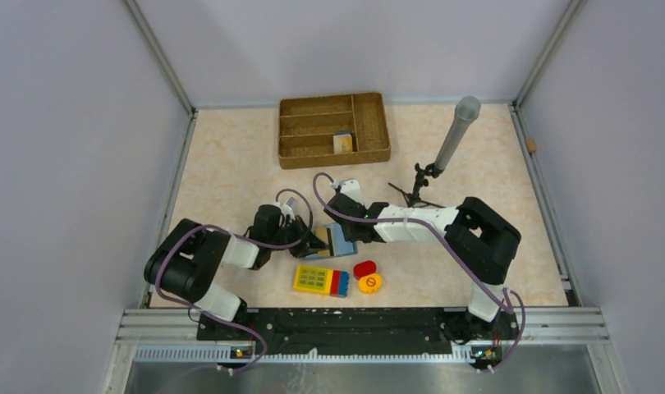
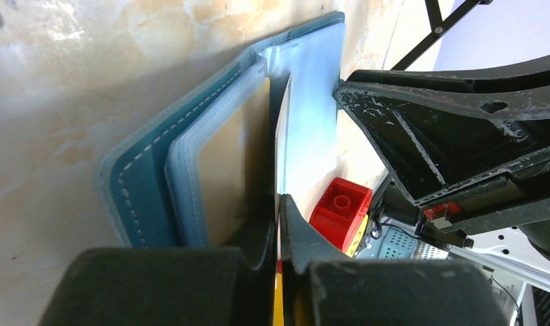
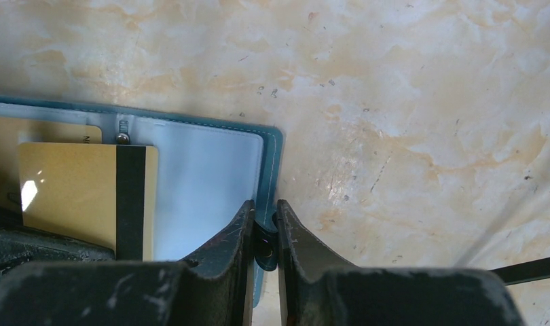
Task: Put the credit cards into the card holder
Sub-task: Insert the credit card into the card holder.
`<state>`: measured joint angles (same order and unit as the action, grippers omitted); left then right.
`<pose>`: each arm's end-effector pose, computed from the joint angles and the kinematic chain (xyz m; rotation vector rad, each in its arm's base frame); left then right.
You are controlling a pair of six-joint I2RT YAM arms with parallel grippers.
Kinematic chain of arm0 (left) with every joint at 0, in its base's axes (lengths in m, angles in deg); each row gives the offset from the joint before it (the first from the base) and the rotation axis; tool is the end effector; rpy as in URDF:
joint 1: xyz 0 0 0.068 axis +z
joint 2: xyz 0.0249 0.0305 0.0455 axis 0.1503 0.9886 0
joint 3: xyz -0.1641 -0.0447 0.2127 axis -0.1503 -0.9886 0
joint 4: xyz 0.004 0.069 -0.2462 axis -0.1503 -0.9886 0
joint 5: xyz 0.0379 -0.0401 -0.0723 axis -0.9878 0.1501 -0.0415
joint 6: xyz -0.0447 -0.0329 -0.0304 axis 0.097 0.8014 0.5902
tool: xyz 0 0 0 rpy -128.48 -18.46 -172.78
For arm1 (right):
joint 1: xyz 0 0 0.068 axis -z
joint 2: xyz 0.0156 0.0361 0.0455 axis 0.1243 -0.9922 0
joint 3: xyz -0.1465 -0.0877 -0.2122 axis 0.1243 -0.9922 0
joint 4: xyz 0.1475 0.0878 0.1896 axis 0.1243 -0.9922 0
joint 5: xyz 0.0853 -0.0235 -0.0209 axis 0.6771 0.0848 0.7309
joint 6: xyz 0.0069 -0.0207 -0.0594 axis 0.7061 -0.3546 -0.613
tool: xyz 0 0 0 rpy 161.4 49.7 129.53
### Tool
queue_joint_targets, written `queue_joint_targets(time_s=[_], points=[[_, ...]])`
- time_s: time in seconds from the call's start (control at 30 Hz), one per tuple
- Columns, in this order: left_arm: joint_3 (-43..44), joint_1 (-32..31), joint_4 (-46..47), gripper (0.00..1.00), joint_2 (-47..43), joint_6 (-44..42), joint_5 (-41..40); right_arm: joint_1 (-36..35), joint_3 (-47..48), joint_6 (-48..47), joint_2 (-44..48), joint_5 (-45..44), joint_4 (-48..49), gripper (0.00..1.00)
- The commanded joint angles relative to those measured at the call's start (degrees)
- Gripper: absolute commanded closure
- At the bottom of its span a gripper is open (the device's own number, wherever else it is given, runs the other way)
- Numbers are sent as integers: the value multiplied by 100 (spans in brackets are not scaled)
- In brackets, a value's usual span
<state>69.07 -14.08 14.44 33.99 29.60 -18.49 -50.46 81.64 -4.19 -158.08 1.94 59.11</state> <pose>0.2066 -0.1171 0.1014 -0.3317 2.4676 -1.3633 0.2127 0.2978 0.1574 -0.3866 2.4592 0.0955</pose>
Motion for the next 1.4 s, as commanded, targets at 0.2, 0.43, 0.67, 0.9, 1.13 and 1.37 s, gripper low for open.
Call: queue_joint_targets(time_s=[0.2, 0.43, 0.67, 0.9, 1.13, 1.37], points=[[-217, -13, 1110, 100, 619, 157, -164, -46, -11, 73, -320, 171, -211, 97], [-350, -13, 1391, 100, 708, 360, -183, -49, 7, 79, -349, 190, -225, 98], [-351, -13, 1515, 100, 714, 384, -251, -46, 5, 69, -349, 191, -235, 98], [-338, -13, 1277, 100, 494, 82, -477, -49, 19, 60, -349, 201, -237, 98], [-417, -22, 1527, 100, 529, 97, -506, -54, 32, 62, -369, 221, -253, 99], [-407, -243, 1870, 100, 847, 365, -396, -52, 31, 66, -388, 226, -280, 99]])
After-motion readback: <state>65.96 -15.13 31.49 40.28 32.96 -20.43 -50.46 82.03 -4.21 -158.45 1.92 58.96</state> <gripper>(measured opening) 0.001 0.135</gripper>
